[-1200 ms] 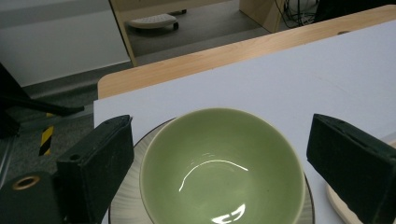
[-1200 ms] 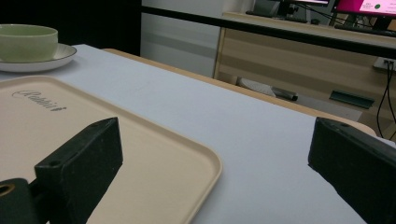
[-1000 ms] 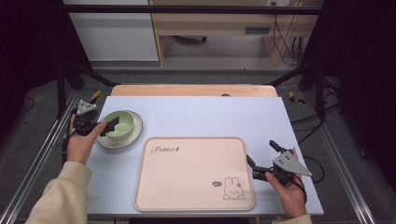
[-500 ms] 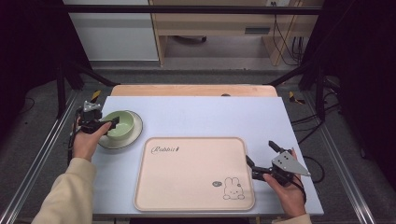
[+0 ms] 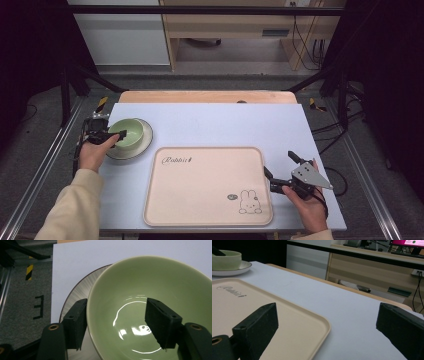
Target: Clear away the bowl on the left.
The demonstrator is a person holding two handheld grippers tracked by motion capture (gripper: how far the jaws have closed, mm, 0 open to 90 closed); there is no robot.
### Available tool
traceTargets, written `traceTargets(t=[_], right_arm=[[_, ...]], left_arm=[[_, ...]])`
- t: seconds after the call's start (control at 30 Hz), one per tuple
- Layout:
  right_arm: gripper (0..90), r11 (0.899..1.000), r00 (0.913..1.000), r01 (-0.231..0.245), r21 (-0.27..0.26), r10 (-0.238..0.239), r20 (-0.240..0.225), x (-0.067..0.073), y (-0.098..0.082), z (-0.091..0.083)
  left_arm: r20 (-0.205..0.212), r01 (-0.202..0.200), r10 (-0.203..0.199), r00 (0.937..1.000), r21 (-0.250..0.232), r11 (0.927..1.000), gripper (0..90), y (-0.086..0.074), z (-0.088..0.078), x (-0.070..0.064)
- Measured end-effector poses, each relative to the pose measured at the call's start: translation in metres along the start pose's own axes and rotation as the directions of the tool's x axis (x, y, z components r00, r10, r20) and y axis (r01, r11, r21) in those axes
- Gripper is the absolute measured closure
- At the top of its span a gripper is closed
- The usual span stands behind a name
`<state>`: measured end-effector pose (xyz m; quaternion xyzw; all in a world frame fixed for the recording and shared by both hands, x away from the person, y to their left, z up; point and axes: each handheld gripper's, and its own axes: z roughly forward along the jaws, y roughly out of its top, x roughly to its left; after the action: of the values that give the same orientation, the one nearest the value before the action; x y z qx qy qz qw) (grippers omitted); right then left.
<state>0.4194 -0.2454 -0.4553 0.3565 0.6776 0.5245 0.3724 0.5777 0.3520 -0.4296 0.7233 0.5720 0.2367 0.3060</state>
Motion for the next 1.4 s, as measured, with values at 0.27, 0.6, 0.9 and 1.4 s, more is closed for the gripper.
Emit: traceTargets(t=[0.27,0.6,0.9,1.4], right_arm=[[4.1,1.0,1.0,-0.001,0.001,0.001,-0.003,0.0,0.0,0.0],[4.1,1.0,1.0,-0.002,0.005,0.002,-0.005,0.0,0.0,0.0],[4.1,1.0,1.0,0.002,0.002,-0.002,-0.009,0.0,0.0,0.0],[4.1,1.0,0.9999,0.011,-0.001,-0.011,-0.005,0.002,0.002,0.0]], left_arm=[[-0.002,0.032,-0.032,0.9995,0.05,0.9982,45.6,-0.002,0.001,0.002],[-0.013,0.076,-0.075,0.9971,0.084,0.9936,61.6,-0.006,0.003,0.011],[0.021,0.129,-0.132,0.9911,0.097,0.9869,82.2,-0.009,0.002,0.017],[-0.014,0.227,-0.227,0.9737,-0.047,0.9728,82.7,-0.019,-0.031,0.007]])
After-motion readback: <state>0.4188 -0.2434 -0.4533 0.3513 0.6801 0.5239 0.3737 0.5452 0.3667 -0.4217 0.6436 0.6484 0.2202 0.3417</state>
